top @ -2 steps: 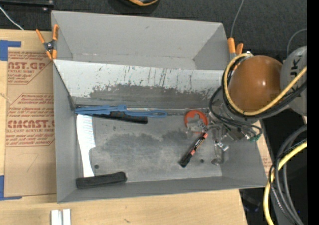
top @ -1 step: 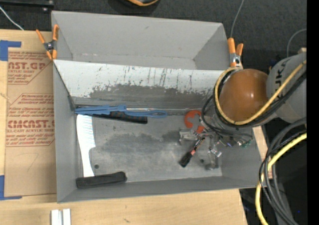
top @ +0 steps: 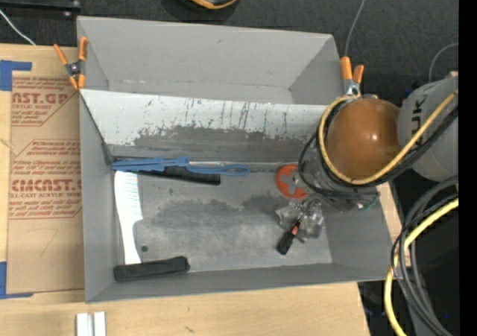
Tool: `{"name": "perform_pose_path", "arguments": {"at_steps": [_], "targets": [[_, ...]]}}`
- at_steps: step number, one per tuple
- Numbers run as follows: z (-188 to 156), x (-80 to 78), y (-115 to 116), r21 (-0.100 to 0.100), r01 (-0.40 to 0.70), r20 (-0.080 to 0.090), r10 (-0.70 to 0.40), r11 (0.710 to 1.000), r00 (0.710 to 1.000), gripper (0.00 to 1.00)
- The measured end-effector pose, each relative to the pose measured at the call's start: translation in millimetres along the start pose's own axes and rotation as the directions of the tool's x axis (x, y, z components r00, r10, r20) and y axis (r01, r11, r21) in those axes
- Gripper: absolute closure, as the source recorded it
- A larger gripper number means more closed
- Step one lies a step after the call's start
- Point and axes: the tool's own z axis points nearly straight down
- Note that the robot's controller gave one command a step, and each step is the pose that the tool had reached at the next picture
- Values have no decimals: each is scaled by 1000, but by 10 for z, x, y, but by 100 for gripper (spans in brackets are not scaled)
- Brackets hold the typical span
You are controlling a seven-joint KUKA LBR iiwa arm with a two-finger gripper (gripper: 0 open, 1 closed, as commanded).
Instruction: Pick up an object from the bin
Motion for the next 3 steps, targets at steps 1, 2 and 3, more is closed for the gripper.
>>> {"name": "perform_pose_path", "arguments": {"at_steps": [1, 2, 3], "targets": [[0, 0, 1, 0, 0, 0, 0, 1000, 1000, 100], [-14, 1, 5, -1, 0, 0, 0, 1000, 1000, 100], [-89, 1, 13, -3, -1, -1, 1, 1000, 1000, 100]]}}
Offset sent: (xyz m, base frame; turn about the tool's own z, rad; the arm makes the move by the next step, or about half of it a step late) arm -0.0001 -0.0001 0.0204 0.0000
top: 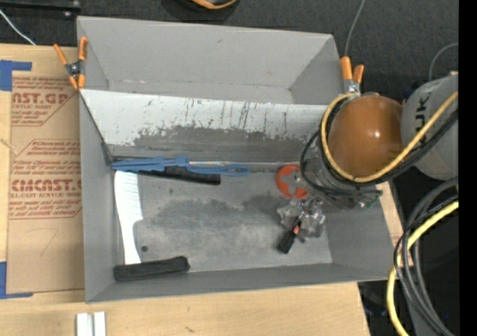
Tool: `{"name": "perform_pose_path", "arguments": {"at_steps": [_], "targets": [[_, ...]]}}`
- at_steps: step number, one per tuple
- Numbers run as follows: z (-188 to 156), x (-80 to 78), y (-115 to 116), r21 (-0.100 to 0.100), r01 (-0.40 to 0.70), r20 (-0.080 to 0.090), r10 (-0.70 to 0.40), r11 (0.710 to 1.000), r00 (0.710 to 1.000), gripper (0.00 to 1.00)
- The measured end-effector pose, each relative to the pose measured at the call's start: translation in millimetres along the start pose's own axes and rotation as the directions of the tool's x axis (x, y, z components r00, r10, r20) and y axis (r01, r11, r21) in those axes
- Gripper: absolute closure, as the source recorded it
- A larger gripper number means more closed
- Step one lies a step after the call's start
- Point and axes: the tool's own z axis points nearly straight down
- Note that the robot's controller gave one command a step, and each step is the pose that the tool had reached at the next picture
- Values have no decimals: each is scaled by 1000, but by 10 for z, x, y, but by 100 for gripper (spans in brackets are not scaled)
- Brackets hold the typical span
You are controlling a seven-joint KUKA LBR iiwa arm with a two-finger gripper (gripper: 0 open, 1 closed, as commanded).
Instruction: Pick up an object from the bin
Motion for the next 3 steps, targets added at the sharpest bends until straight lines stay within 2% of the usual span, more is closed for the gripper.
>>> {"name": "perform_pose_path", "arguments": {"at_steps": [2, 3], "targets": [[-198, 0, 9, -3, 0, -1, 0, 1000, 1000, 100], [-406, -2, 17, -4, -1, -1, 1, 1000, 1000, 100]]}}
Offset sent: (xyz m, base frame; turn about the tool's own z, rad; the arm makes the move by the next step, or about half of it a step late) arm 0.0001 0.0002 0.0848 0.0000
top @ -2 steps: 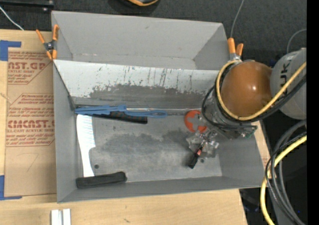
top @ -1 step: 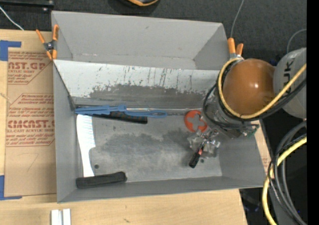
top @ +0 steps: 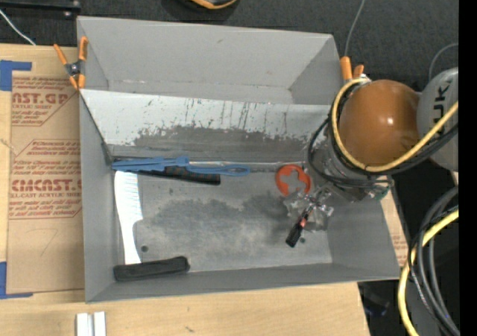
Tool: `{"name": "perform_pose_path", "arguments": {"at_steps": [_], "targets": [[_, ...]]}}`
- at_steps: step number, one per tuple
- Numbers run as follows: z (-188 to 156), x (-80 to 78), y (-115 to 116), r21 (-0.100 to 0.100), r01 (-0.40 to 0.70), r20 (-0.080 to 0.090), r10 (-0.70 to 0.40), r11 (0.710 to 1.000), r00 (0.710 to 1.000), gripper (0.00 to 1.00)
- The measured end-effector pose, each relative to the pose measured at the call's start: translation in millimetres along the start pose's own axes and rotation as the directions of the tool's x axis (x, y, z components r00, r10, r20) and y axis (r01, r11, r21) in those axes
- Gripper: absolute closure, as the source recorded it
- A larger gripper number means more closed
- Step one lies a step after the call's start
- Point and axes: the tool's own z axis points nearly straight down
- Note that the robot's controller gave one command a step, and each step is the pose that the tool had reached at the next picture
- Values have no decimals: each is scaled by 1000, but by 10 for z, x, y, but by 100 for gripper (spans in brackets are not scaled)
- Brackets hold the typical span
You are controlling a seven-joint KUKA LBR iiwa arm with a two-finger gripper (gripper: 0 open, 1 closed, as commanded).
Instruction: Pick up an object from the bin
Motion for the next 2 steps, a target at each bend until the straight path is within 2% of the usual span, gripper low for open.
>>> {"name": "perform_pose_path", "arguments": {"at_steps": [2], "targets": [[-230, -10, -17, 7, 0, 4, 0, 1000, 1000, 100]]}}
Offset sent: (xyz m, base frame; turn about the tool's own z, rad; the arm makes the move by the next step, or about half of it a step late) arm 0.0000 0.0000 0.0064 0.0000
